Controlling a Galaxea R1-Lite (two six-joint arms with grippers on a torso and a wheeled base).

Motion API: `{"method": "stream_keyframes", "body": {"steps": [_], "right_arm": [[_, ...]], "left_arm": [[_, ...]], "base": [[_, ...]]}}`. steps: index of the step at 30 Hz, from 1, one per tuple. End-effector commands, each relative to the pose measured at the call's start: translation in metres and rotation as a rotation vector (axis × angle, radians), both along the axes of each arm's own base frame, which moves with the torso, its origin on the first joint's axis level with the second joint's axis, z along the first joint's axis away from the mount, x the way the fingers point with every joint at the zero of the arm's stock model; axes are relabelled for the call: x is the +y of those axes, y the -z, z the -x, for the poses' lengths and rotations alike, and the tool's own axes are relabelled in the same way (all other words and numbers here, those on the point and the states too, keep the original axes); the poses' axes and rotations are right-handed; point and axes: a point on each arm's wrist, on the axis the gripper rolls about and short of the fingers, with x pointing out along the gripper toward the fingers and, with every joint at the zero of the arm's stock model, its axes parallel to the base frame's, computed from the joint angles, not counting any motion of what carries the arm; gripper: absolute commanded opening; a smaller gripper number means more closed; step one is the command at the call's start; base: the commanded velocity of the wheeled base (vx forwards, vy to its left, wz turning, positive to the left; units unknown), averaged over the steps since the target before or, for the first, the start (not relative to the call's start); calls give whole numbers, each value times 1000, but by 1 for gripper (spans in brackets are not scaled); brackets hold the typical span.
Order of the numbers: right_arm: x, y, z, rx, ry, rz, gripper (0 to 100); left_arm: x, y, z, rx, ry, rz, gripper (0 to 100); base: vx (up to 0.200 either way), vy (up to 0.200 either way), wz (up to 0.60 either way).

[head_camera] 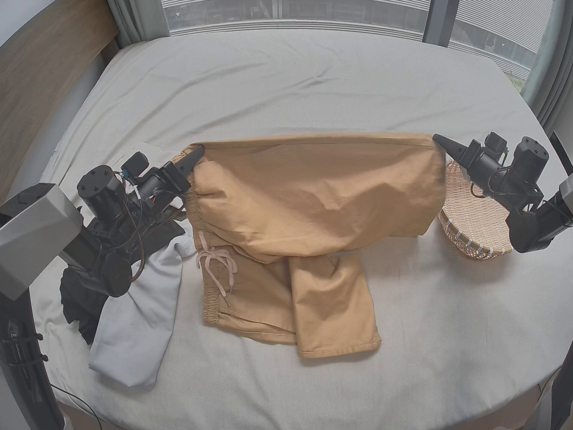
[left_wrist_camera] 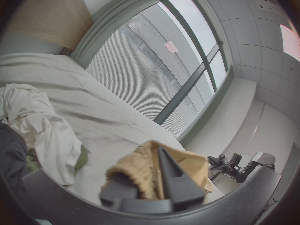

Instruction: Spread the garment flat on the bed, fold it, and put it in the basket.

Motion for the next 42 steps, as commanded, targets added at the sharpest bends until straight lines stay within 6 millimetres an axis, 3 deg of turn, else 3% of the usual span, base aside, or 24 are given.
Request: {"method": "stream_keyframes", "body": {"steps": [1,6,13,17,31,36,42], "right_arm": [[1,10,-16,11,16,-5,100],[5,14,-12,21,41,-11,100],[21,23,35,60,-4,-4,100],[25,34,46,86,-17,-2,100],[50,90,89,198,-97,71,100],[63,113,103,261,-143,140,100],[72,144,103,333,-113,208,100]], "left_arm": [[4,6,-10,35,1,27,100],[2,12,-8,87,4,29,100],[4,29,9,227,-32,13,100],[6,32,20,262,-34,3,100],[9,37,100,340,15,-67,100],[4,50,122,390,47,-87,100],[4,68,140,450,62,-171,100]], "base": [[0,0,0],[0,0,0],[0,0,0],[0,0,0],[0,0,0],[0,0,0],[0,0,0]]}}
